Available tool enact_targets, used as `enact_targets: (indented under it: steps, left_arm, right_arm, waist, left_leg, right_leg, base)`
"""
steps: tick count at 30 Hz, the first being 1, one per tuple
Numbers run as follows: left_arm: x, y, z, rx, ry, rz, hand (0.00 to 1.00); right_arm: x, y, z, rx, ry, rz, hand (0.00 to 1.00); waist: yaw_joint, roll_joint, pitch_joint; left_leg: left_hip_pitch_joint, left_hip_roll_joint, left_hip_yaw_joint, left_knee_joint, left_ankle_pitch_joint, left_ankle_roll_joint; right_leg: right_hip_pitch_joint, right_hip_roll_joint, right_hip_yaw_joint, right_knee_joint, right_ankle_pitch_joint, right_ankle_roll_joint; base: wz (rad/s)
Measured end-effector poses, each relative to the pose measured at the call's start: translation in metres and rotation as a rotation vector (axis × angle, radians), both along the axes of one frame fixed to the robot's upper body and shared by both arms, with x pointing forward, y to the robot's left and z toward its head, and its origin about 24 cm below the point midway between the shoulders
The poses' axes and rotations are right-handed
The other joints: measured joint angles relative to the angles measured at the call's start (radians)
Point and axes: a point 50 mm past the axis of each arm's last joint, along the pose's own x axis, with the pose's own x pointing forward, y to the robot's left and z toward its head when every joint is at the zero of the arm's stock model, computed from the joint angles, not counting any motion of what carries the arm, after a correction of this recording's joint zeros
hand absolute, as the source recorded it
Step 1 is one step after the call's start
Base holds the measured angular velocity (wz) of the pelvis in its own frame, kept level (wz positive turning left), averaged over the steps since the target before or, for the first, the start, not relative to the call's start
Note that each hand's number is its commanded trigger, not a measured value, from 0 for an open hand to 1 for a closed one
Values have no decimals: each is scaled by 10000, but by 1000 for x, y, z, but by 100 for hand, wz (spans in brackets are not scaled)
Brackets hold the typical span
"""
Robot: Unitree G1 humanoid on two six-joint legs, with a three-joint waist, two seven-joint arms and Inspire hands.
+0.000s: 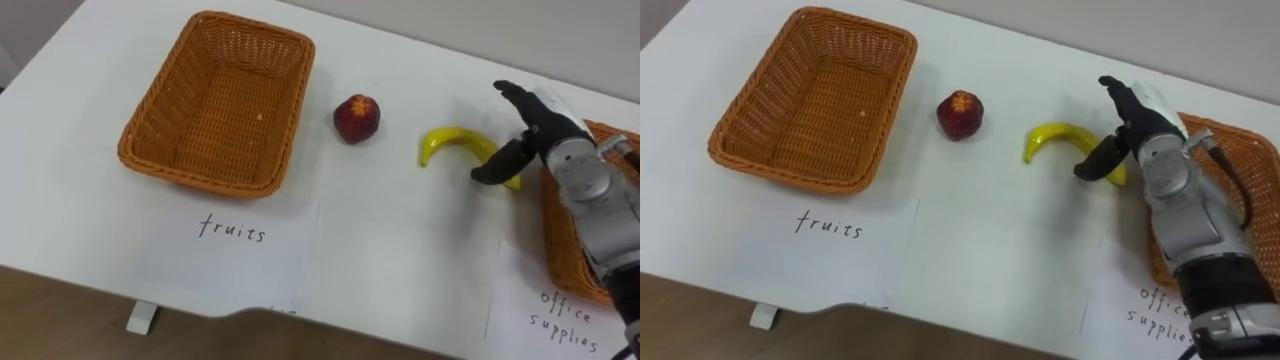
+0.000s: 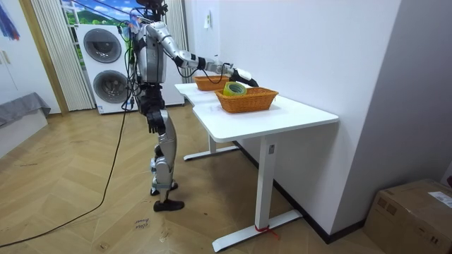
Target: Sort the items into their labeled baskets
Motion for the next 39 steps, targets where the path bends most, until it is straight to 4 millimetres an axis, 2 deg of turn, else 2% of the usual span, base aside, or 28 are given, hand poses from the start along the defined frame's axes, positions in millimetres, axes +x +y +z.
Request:
enact_targets:
  steps: [8, 11, 14, 18, 22, 30, 33, 39]
  left_arm:
    - [3, -1, 0, 192, 56, -170, 0]
    - [10, -1, 0, 215, -35, -264, 0]
    - [12, 1, 1, 281, -70, -303, 0]
    - [12, 5, 2, 378, -67, -325, 0]
    - [10, 5, 2, 363, 43, -309, 0]
    - [10, 4, 1, 286, 172, -465, 0]
    - [9, 4, 1, 233, 223, -482, 0]
    - [9, 4, 1, 76, 374, -501, 0]
  right_arm:
    - [1, 16, -8, -1102, 553, 1117, 0]
    - [-1, 16, -17, -1332, 993, 1241, 0]
    - [3, 19, -16, -1513, 1071, 1419, 0]
    - [6, 16, -16, -1808, 1298, 1324, 0]
    - [6, 12, -16, -1876, 1382, 1196, 0]
    - [8, 13, -17, -2006, 1493, 1203, 0]
    - [8, 12, -18, -2010, 1546, 1160, 0]
    - [7, 7, -20, -2589, 1868, 1089, 0]
  waist:
    - [236, -17, -9]
    - [429, -21, -7]
    - [456, -60, -1]
    - [579, -163, 28]
    - [712, -193, 58]
    - [822, -199, 64]
    - [840, -192, 68]
    - [855, -205, 59]
  left_leg:
    - [-1, 4, 14, -14, 3, -1]
    - [9, 4, 27, -18, 3, 0]
    - [20, 5, 25, -33, 3, 0]
    - [9, 7, 16, -28, 3, -1]
    - [-35, 4, -84, -15, 3, -1]
    - [-42, 0, -130, 1, 3, -1]
    - [-57, -1, -145, 10, 3, -1]
    - [-66, -5, -166, 7, 4, -1]
  right_leg:
    - [-10, -61, 2, -1, 0, 0]
    - [-10, -68, 2, 1, 0, 0]
    - [-7, -68, -11, 1, 0, 0]
    - [-4, -63, -32, -7, 10, -4]
    - [-3, -76, -275, -21, 42, -2]
    - [16, -83, -361, -28, 42, -1]
    - [29, -90, -551, -32, 44, -4]
    - [58, -83, -547, -26, 51, -14]
  base:
    - [0]
    - [0]
    - [0]
    - [0]
    - [7]
    - [1]
    - [0]
    - [0]
